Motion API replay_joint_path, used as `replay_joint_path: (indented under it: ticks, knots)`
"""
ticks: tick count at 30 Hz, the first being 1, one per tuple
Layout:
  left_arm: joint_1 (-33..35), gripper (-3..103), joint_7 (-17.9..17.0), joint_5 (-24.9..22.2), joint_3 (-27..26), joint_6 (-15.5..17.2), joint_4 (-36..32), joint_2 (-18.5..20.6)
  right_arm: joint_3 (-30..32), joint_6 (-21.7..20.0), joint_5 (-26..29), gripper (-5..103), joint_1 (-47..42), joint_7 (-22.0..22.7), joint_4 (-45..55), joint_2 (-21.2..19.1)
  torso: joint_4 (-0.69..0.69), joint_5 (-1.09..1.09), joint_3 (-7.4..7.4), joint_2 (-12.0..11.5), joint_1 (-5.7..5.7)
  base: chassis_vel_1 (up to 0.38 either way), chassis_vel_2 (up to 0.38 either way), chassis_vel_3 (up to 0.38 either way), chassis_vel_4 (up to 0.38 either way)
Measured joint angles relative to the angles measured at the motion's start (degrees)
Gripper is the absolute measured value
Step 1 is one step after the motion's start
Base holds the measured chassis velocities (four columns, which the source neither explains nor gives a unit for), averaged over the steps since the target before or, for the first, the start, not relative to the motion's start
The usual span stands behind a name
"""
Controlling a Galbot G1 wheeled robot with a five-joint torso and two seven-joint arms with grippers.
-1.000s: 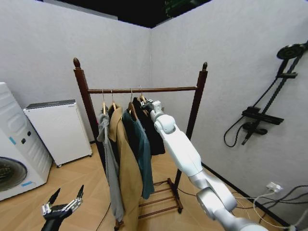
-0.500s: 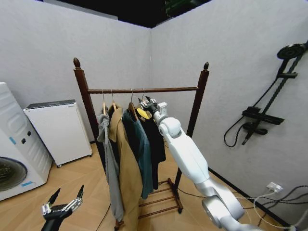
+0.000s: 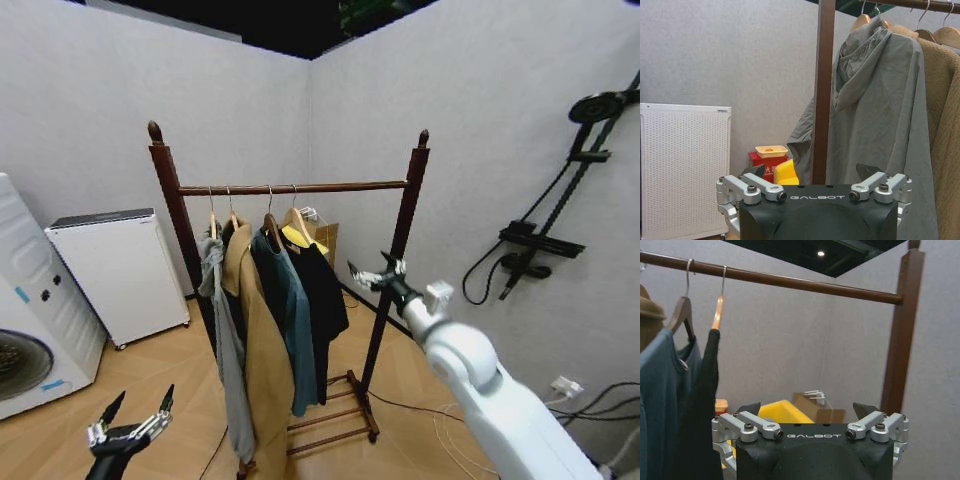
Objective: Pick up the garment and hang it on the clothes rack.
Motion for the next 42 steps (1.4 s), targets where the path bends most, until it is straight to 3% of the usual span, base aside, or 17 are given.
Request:
replay_joint_path:
  ticks: [6, 8, 10, 12, 15, 22, 25, 27, 42]
  knots:
    - [0.0, 100, 0.0, 0.0, 0.0, 0.0, 0.0, 0.0, 6.3, -1.0, -4.8, 100, -13.1, 0.3, 4.5, 3.8, -0.02, 0.00, 0.00, 0.0, 0.00, 0.000, 0.000, 0.000, 0.000]
    - [0.0, 100, 0.0, 0.0, 0.0, 0.0, 0.0, 0.0, 7.7, -0.9, -9.0, 100, -19.8, 0.5, 6.5, 8.0, -0.05, -0.01, 0.00, 0.0, 0.00, 0.000, 0.000, 0.000, 0.000]
    - [0.0, 100, 0.0, 0.0, 0.0, 0.0, 0.0, 0.0, 7.8, 0.1, -11.5, 100, -21.1, 0.1, 6.5, 10.1, -0.04, 0.01, 0.00, 0.0, 0.00, 0.000, 0.000, 0.000, 0.000]
    - [0.0, 100, 0.0, 0.0, 0.0, 0.0, 0.0, 0.0, 7.0, 1.8, -15.6, 100, -21.2, -0.3, 5.5, 13.1, -0.02, -0.01, 0.01, 0.0, 0.00, 0.000, 0.000, 0.000, 0.000]
    - [0.0, 100, 0.0, 0.0, 0.0, 0.0, 0.0, 0.0, 5.7, 3.4, -18.6, 100, -19.0, -0.7, 3.3, 14.5, -0.02, -0.01, 0.01, 0.0, 0.03, 0.000, 0.000, 0.000, 0.000]
    - [0.0, 100, 0.0, 0.0, 0.0, 0.0, 0.0, 0.0, 3.4, 5.0, -21.1, 100, -15.8, -1.4, 0.3, 14.7, 0.01, -0.02, 0.03, 0.0, 0.05, 0.084, -0.083, -0.078, 0.100]
    - [0.0, 100, 0.0, 0.0, 0.0, 0.0, 0.0, 0.0, 3.3, 6.5, -23.1, 100, -16.8, -1.4, -0.8, 16.5, -0.01, 0.01, 0.03, 0.0, 0.05, 0.145, -0.176, -0.184, 0.175]
    - [0.0, 100, 0.0, 0.0, 0.0, 0.0, 0.0, 0.0, 4.1, 9.7, -25.6, 100, -18.4, -2.4, -1.8, 19.3, -0.02, -0.02, 0.01, 0.0, 0.00, 0.154, -0.251, -0.210, 0.190]
    - [0.0, 100, 0.0, 0.0, 0.0, 0.0, 0.0, 0.0, 5.3, 15.8, -29.3, 100, -18.5, -5.3, -4.5, 23.9, -0.01, 0.00, 0.02, 0.0, 0.05, -0.009, -0.142, -0.138, 0.019]
